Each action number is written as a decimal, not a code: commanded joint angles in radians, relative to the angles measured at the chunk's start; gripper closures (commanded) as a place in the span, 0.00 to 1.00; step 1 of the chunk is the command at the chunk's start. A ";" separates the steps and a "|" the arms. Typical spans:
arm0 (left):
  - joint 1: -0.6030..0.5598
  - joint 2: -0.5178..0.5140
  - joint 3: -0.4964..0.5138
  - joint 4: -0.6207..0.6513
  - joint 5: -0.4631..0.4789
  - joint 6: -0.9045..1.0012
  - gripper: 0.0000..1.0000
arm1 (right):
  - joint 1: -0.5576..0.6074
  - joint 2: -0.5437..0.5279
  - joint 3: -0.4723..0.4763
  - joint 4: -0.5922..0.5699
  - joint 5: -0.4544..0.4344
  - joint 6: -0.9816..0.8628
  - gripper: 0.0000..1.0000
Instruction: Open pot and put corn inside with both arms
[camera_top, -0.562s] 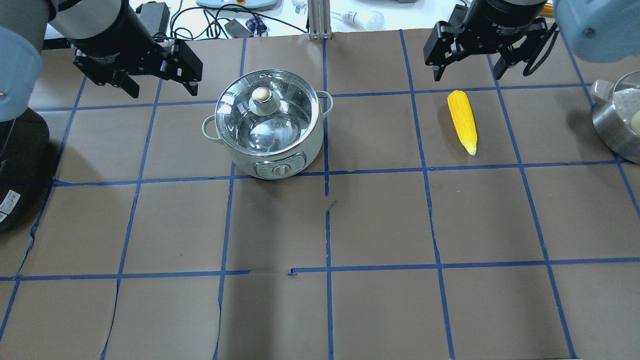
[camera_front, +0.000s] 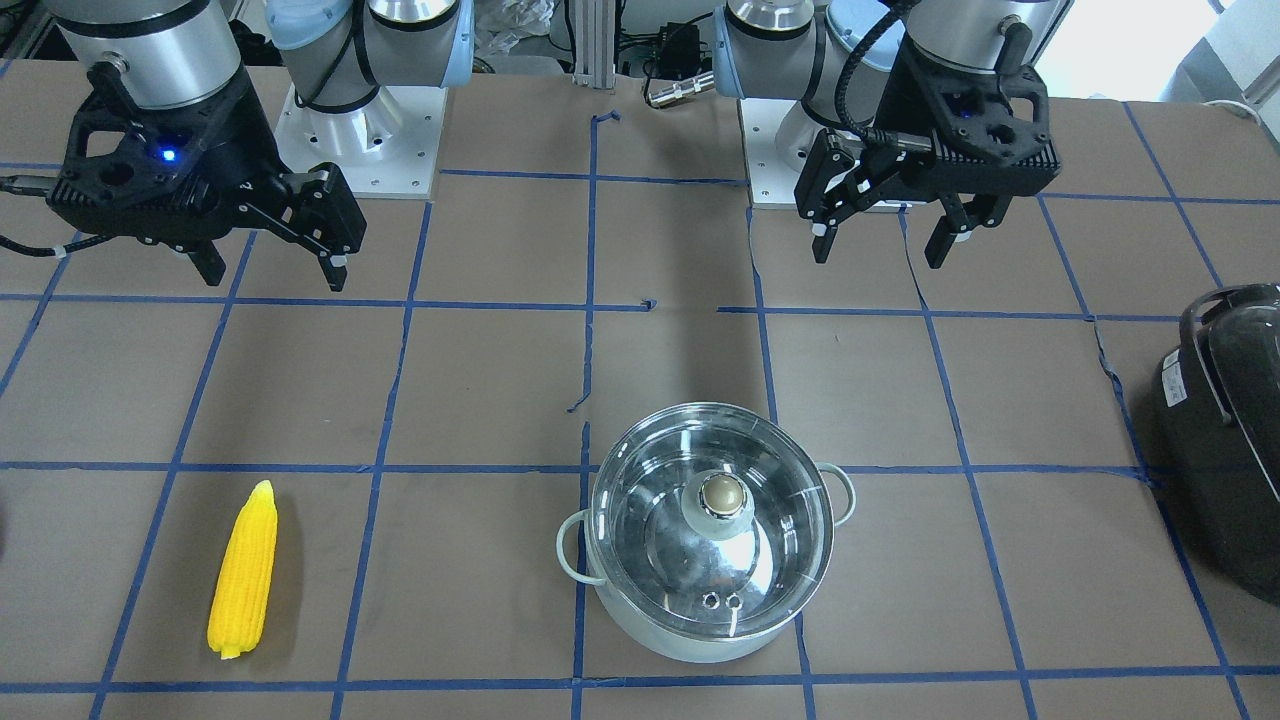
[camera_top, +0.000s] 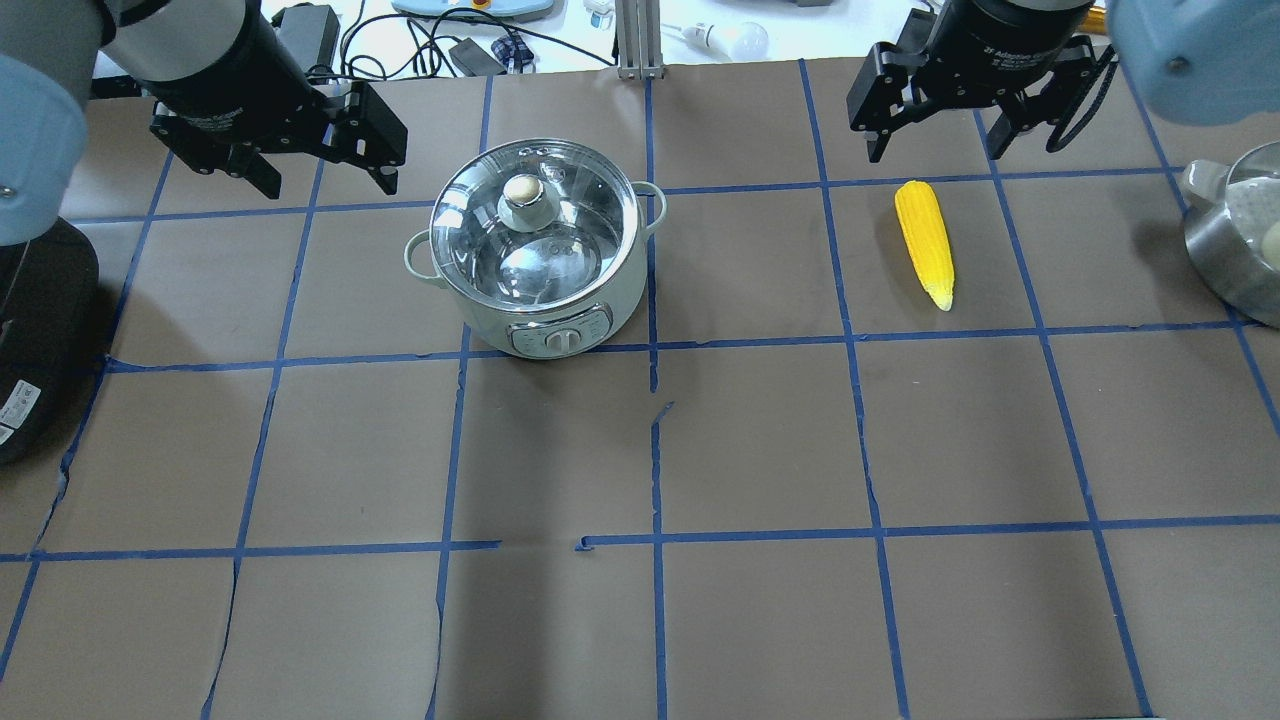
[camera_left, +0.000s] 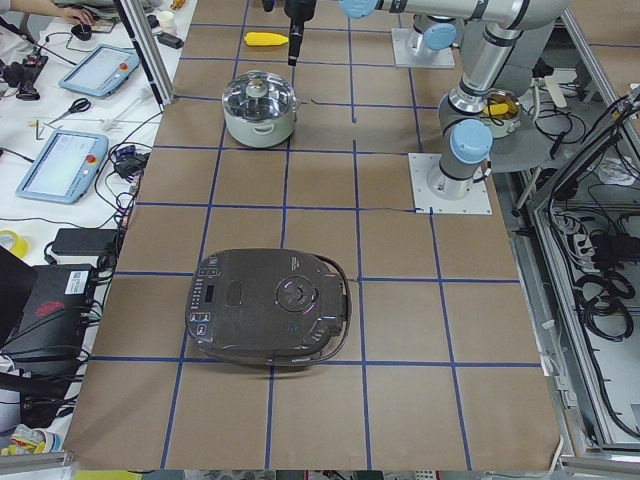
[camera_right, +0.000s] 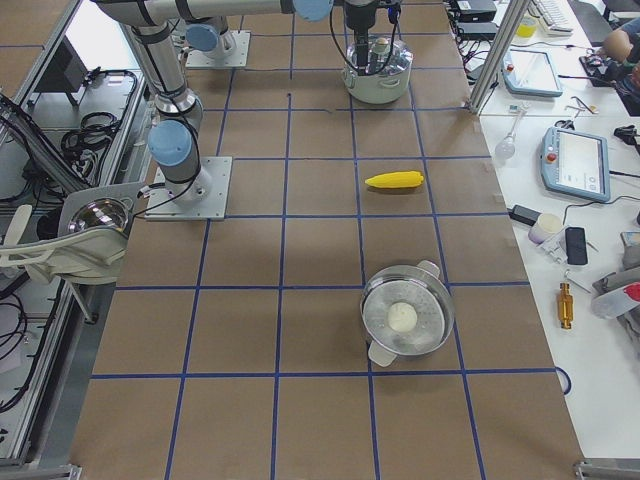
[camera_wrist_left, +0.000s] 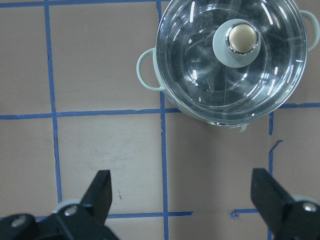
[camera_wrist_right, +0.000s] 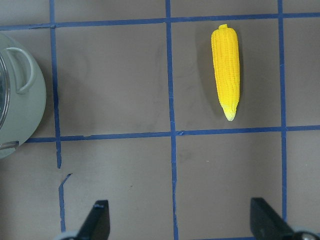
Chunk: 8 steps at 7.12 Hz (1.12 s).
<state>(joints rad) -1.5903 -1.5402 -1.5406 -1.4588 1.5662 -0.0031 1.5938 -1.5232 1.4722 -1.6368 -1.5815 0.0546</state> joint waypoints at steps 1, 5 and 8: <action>0.000 -0.006 0.001 0.001 0.000 0.000 0.00 | 0.000 0.000 -0.001 0.000 0.000 0.001 0.00; -0.002 -0.020 0.004 0.012 -0.002 -0.012 0.00 | 0.000 0.000 -0.001 0.000 0.000 0.001 0.00; 0.001 -0.056 0.013 0.029 -0.027 -0.014 0.00 | 0.000 0.000 -0.001 0.000 0.000 -0.001 0.00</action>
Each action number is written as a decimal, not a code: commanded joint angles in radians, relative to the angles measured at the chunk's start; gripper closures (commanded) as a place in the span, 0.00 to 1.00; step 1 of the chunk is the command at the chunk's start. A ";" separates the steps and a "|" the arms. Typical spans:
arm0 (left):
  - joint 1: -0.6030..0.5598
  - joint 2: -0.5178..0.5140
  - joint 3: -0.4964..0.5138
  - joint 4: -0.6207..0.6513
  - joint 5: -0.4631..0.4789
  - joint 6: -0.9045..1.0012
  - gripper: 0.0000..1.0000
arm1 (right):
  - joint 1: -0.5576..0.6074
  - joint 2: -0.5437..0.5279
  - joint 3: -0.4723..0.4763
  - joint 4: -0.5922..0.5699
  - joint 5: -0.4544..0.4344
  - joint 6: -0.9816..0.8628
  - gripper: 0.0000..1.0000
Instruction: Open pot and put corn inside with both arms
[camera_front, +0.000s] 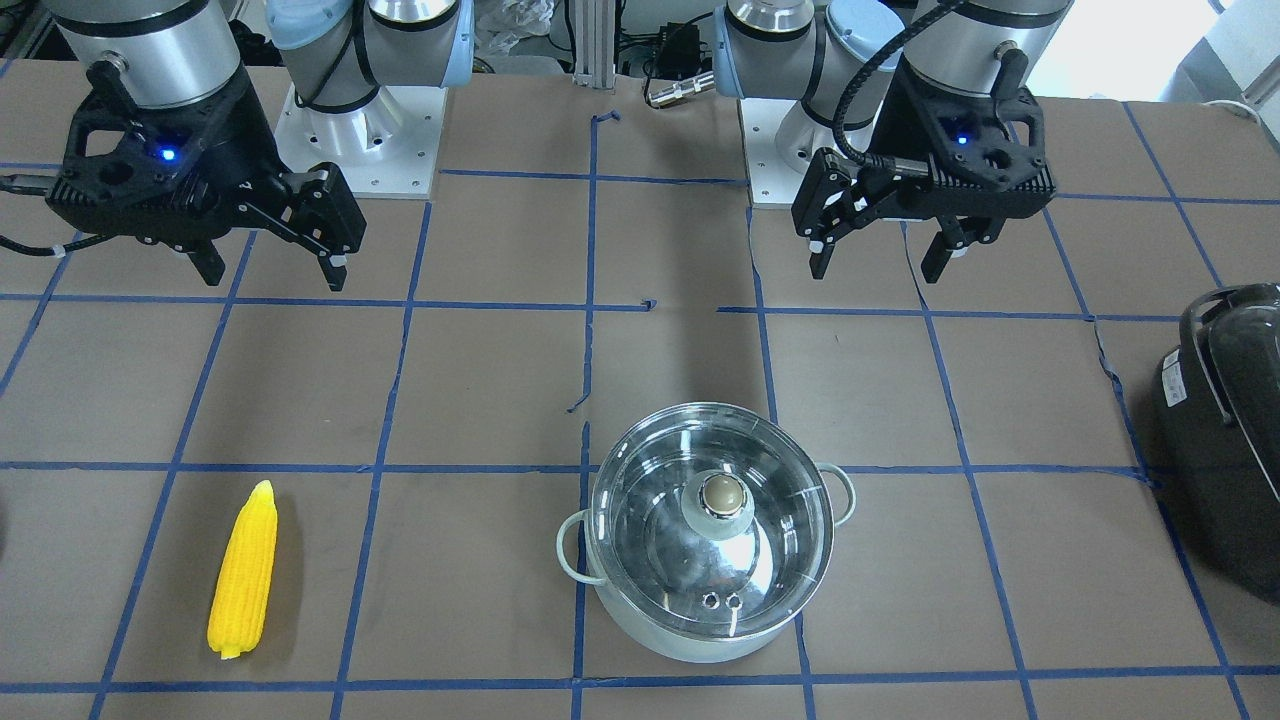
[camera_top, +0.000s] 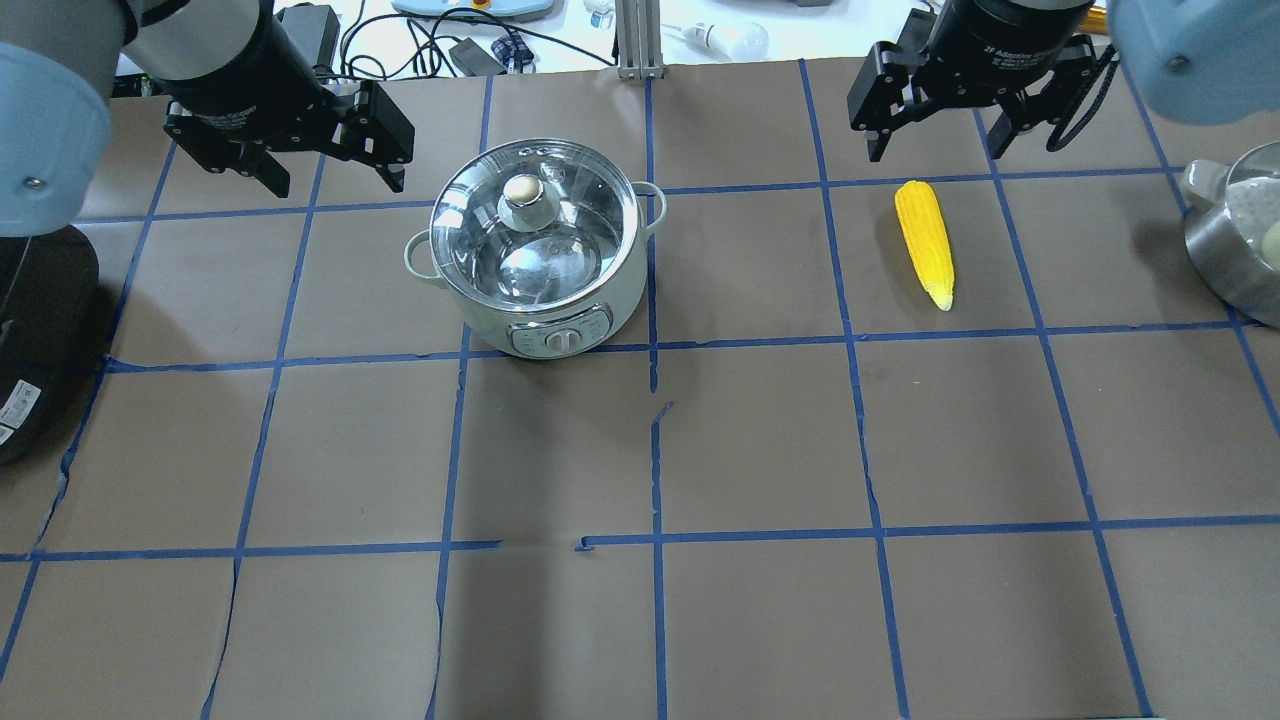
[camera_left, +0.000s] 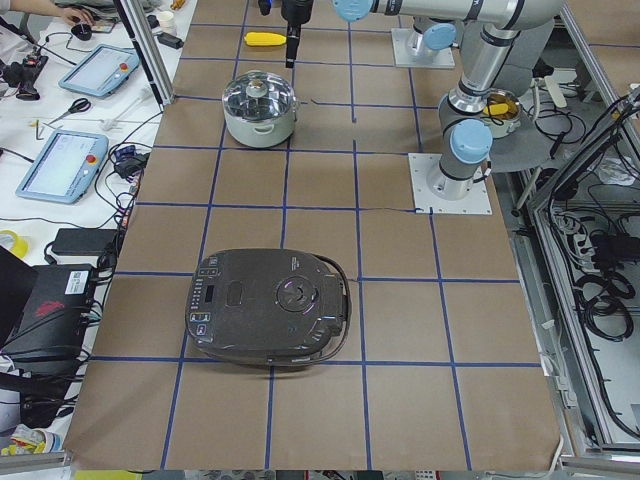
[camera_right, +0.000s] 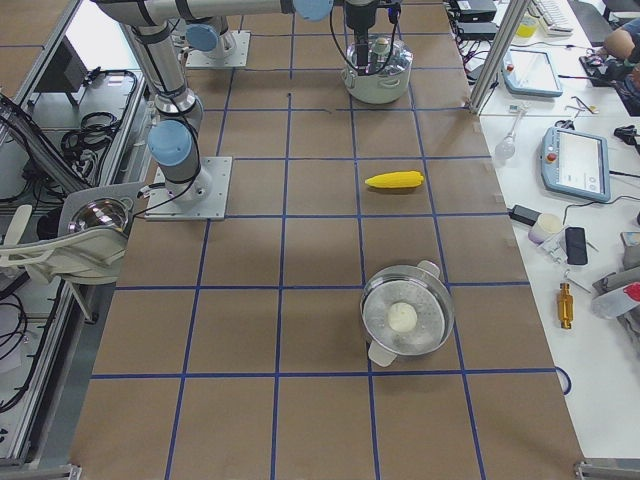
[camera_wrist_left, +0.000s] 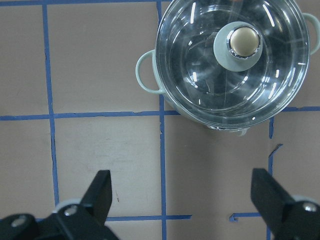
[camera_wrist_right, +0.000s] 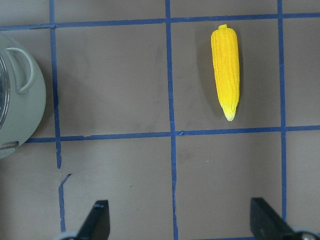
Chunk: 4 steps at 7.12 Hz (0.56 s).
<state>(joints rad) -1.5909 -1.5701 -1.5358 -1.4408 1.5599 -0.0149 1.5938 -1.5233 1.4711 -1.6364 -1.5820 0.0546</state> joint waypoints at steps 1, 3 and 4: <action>-0.006 -0.051 0.008 0.042 -0.058 -0.035 0.00 | 0.000 0.000 0.000 0.001 0.000 0.001 0.00; -0.056 -0.064 0.008 0.062 -0.032 -0.045 0.00 | 0.000 0.000 0.000 0.000 0.000 -0.001 0.00; -0.060 -0.067 0.014 0.057 0.018 -0.043 0.00 | 0.000 0.002 0.000 0.000 0.002 0.001 0.00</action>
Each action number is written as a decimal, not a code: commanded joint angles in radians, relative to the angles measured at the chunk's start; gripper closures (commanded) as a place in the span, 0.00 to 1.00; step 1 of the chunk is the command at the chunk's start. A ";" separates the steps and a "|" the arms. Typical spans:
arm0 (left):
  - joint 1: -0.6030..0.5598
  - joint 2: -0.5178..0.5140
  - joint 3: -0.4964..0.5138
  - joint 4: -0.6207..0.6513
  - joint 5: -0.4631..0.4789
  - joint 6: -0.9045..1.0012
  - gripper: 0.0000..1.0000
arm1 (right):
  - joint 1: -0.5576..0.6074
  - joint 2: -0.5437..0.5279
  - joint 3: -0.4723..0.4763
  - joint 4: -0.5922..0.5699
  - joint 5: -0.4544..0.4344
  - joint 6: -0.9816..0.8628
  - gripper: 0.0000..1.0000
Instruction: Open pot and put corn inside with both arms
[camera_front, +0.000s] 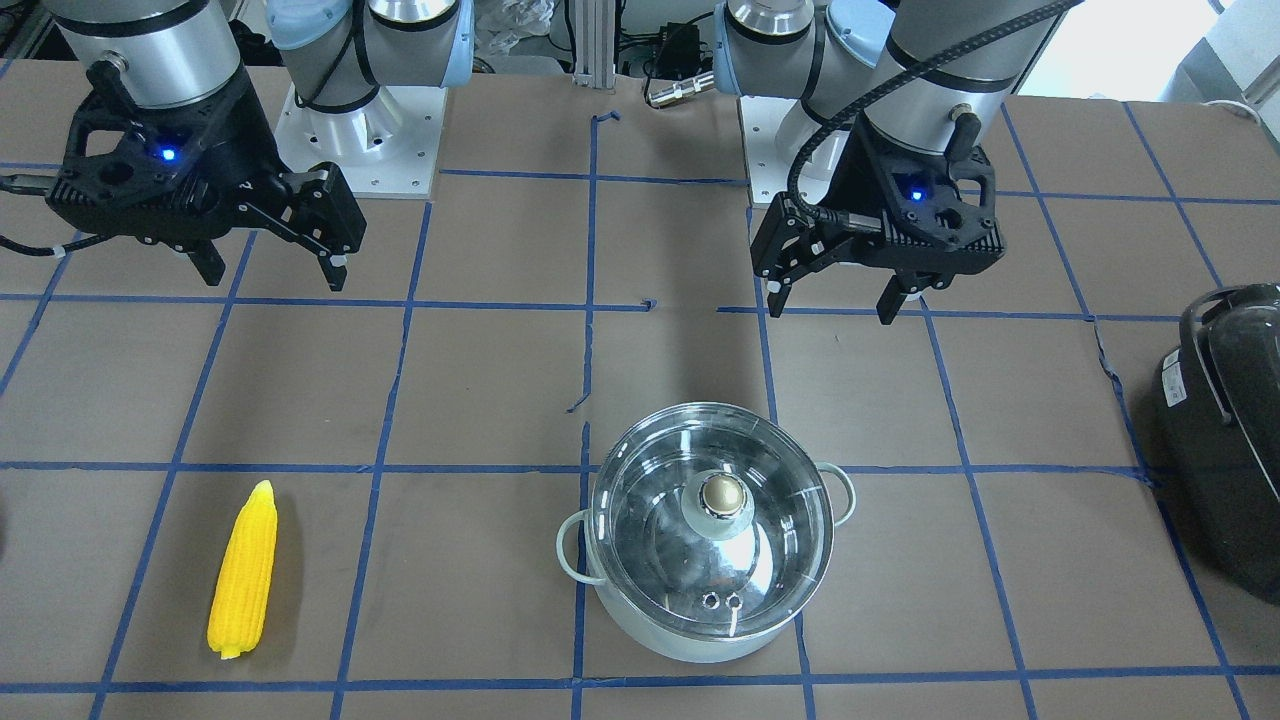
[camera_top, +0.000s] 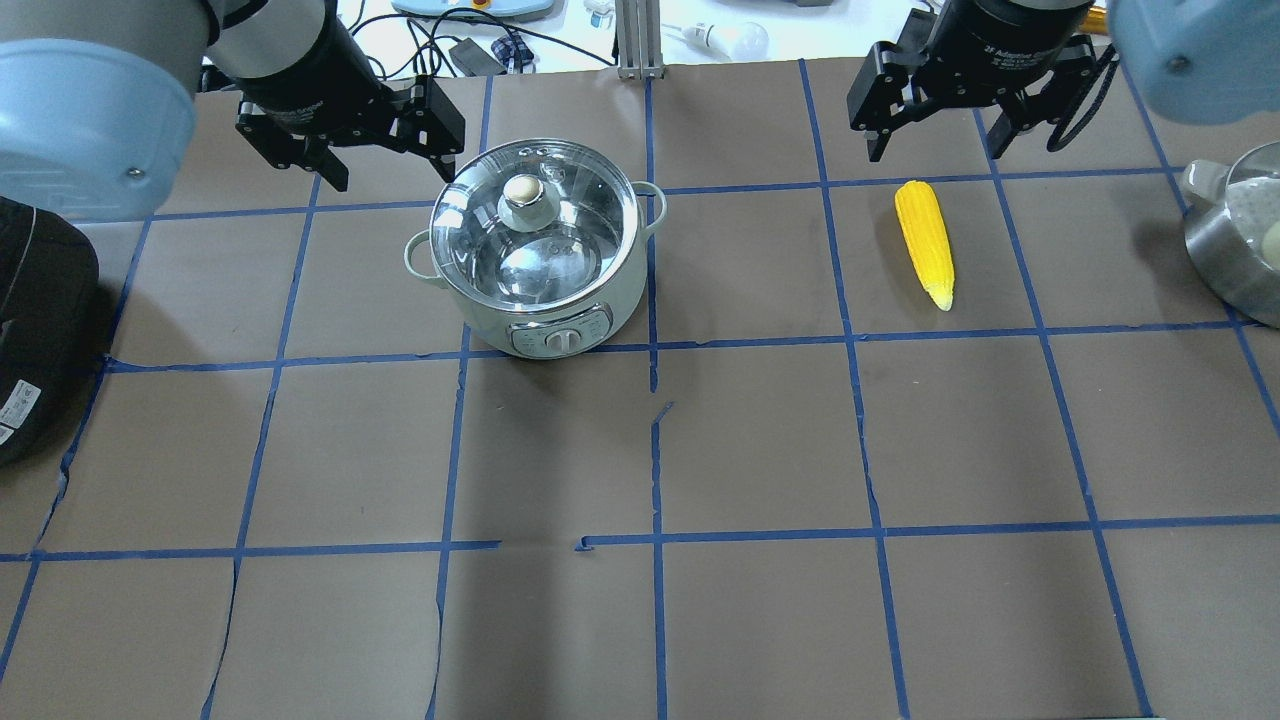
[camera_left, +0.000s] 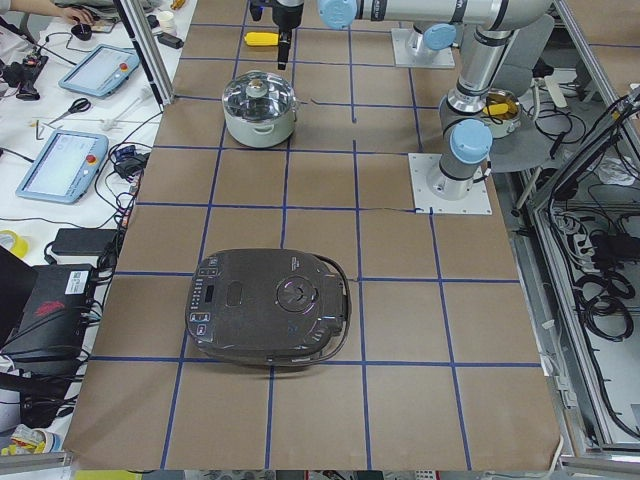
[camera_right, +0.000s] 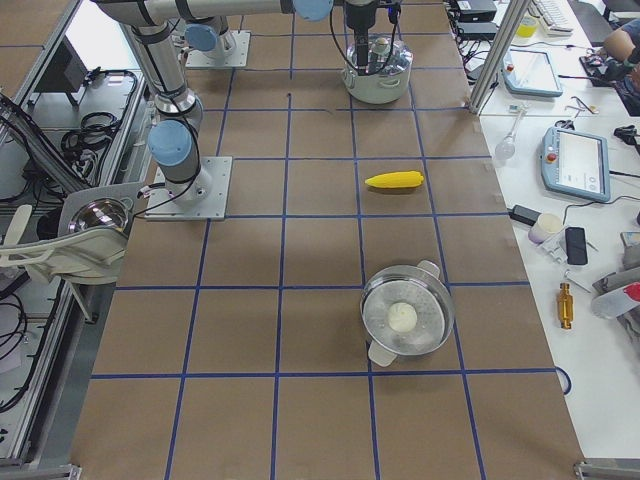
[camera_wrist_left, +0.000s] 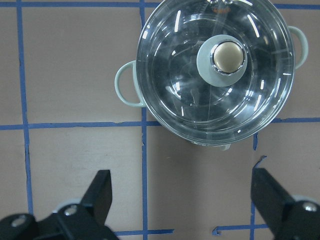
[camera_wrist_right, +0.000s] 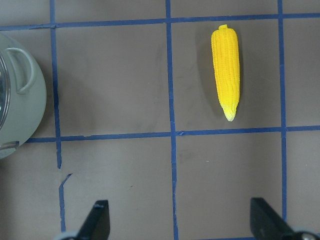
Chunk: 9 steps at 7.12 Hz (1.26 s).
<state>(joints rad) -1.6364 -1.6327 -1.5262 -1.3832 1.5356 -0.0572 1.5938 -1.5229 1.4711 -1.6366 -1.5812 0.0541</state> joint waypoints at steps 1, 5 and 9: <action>-0.014 -0.037 0.038 0.007 0.034 -0.025 0.00 | 0.000 0.000 0.000 0.000 0.001 0.001 0.00; -0.098 -0.289 0.165 0.127 0.037 -0.209 0.00 | -0.002 0.000 -0.002 0.001 0.000 0.001 0.00; -0.120 -0.360 0.100 0.254 0.044 -0.211 0.00 | -0.002 0.001 -0.002 0.001 -0.002 0.001 0.00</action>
<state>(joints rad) -1.7551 -1.9830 -1.4116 -1.1526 1.5771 -0.2761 1.5935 -1.5230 1.4696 -1.6352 -1.5825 0.0544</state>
